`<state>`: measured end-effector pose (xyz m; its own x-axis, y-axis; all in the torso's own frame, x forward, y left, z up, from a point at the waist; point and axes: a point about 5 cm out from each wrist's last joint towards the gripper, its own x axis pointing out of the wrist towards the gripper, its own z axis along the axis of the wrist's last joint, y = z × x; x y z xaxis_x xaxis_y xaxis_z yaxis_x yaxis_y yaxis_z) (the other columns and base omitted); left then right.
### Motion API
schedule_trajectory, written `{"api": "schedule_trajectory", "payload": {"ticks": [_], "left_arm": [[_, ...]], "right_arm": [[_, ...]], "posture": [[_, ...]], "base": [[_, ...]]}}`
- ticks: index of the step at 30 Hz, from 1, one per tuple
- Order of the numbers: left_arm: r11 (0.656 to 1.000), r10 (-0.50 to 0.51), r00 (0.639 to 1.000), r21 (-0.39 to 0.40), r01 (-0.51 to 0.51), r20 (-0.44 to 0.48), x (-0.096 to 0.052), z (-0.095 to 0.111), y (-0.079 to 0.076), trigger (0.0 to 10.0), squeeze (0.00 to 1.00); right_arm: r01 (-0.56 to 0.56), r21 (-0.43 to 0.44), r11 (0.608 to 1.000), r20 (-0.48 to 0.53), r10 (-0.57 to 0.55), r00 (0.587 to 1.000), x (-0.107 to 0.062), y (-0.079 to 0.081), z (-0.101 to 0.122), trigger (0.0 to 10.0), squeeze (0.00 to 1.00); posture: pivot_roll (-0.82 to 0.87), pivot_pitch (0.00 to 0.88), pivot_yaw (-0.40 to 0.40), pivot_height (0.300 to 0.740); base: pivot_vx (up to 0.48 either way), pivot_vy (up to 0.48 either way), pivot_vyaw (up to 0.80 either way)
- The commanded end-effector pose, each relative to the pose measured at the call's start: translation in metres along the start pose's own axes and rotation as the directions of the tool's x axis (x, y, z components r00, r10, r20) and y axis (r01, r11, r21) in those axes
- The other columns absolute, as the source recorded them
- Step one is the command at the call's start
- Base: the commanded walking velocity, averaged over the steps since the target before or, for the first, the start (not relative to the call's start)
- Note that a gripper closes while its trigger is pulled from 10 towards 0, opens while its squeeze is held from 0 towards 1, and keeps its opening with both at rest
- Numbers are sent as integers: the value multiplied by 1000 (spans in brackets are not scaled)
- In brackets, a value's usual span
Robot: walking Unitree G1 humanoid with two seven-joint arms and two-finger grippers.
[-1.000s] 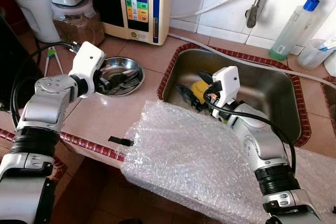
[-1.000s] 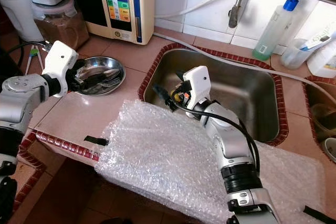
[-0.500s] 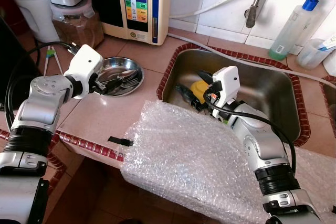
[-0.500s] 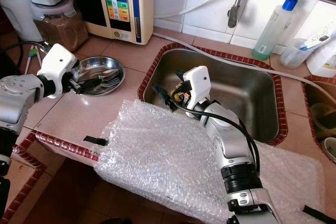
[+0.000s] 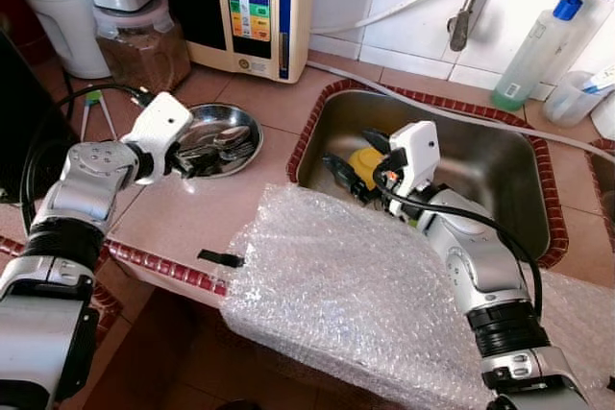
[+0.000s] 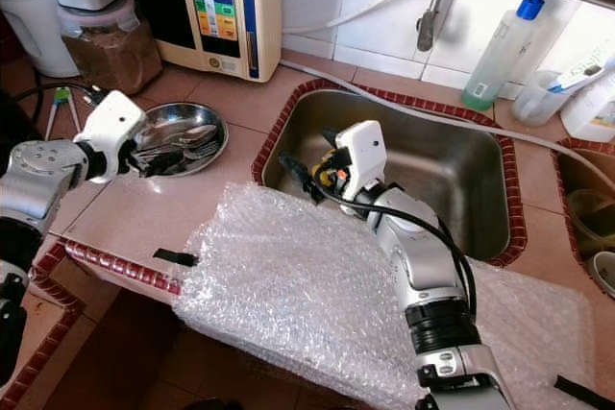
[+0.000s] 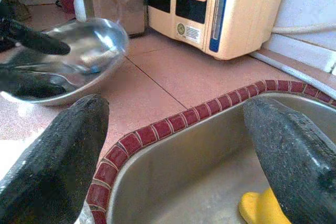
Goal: Kitchen organization
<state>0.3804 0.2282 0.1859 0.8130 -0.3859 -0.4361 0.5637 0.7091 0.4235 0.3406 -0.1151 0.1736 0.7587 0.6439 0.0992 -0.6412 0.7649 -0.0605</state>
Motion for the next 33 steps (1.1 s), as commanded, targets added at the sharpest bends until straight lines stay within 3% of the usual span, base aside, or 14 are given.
{"api": "schedule_trajectory", "payload": {"ticks": [1,2,3,4,5,13,19,33], "left_arm": [[998,-55,997,-3,55,-48,3,-6,-6,6588,0],[998,-62,997,-9,61,-49,3,-7,-7,4196,0],[998,-62,997,-9,61,-49,3,-7,-7,4196,0],[998,-64,997,-10,63,-49,3,-6,-7,2588,0],[997,-71,996,-13,70,-48,3,-6,-7,0,0],[997,-71,997,-40,69,-36,4,-4,-7,0,0],[990,-88,996,-113,87,-5,7,2,-9,0,0],[980,-158,987,-121,160,28,14,19,-22,0,0]], "right_arm": [[2,-12,1000,-8,-3,1000,-3,-2,0,10000,0],[3,-12,1000,-8,-3,1000,-3,-2,0,10000,0],[3,-12,1000,-8,-3,1000,-3,-2,0,10000,0],[4,-12,1000,-8,-4,1000,-3,-3,0,10000,0],[4,-13,1000,-8,-4,1000,-3,-3,0,10000,0],[4,-14,1000,-9,-4,1000,-2,-3,0,10000,0],[5,-19,1000,-9,-5,1000,-2,-5,1,10000,0],[1,-24,1000,-6,-2,1000,0,-6,2,10000,0]], "posture": [[40,112,-41,740],[40,111,-41,740],[40,111,-41,740],[40,111,-41,740],[40,111,-41,740],[41,109,-42,740],[43,102,-43,740],[43,93,-43,740]], "base": [[0,0,0],[0,0,0],[0,0,0],[0,0,0],[0,0,0],[0,0,0],[0,0,0],[0,0,0]]}}
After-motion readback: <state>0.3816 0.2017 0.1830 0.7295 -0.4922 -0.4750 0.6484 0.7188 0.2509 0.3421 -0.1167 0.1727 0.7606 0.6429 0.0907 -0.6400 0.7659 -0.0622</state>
